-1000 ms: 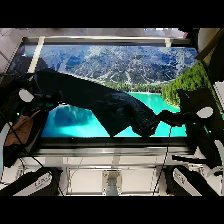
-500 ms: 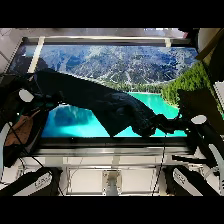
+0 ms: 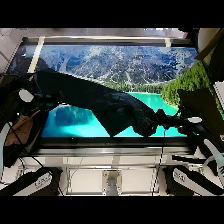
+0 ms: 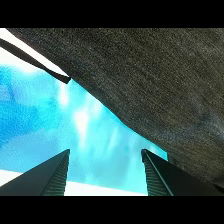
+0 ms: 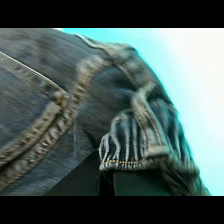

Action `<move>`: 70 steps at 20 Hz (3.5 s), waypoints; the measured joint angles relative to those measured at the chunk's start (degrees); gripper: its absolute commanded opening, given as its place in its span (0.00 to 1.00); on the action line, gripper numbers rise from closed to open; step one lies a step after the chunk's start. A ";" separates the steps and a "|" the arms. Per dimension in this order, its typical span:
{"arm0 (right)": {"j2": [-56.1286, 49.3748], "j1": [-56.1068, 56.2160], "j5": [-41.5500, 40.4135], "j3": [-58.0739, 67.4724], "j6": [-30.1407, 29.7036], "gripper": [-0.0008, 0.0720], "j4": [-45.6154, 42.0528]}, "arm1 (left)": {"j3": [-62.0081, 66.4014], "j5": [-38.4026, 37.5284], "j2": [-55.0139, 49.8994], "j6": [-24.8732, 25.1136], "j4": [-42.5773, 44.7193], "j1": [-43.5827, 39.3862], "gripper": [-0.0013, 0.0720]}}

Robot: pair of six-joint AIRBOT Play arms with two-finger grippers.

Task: Fold the clothes and pants, and hang the long-sleeved shirts on hangers.

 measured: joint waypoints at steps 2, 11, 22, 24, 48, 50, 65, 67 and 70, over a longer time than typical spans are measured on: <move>-0.04 -0.83 1.22 2.97 -4.44 0.06 2.60 | 0.00 0.00 0.09 0.00 0.96 0.26 0.68; -0.66 -13.38 -2.78 28.33 -1.09 0.06 -8.85 | 0.00 -0.11 2.58 -0.02 2.69 3.04 0.68; -15.06 -16.09 -1.88 44.35 4.02 0.52 -12.41 | 0.00 2.36 2.40 1.51 -3.30 0.42 0.68; -13.57 -18.67 3.06 47.67 3.98 0.52 -12.68 | 0.00 2.01 0.92 4.33 -5.03 -5.16 0.68; 8.76 -27.41 24.06 55.43 1.16 0.52 -17.40 | 0.24 23.32 -22.58 6.27 -26.14 -32.09 0.32; 8.79 -27.41 24.79 55.43 1.16 0.52 -17.40 | 0.83 25.44 -23.47 6.51 -27.02 -32.11 0.31; 9.25 -27.41 35.93 54.12 1.05 0.52 -26.73 | 4.68 -6.10 -3.50 5.88 -2.21 -23.32 0.03; 10.03 -27.41 36.72 51.63 1.03 0.52 -27.91 | 4.68 -14.01 3.93 2.60 4.98 -22.84 0.03; 11.47 -27.41 37.55 45.51 0.98 0.52 -28.96 | 4.26 -24.17 14.78 -4.87 16.50 -22.45 0.03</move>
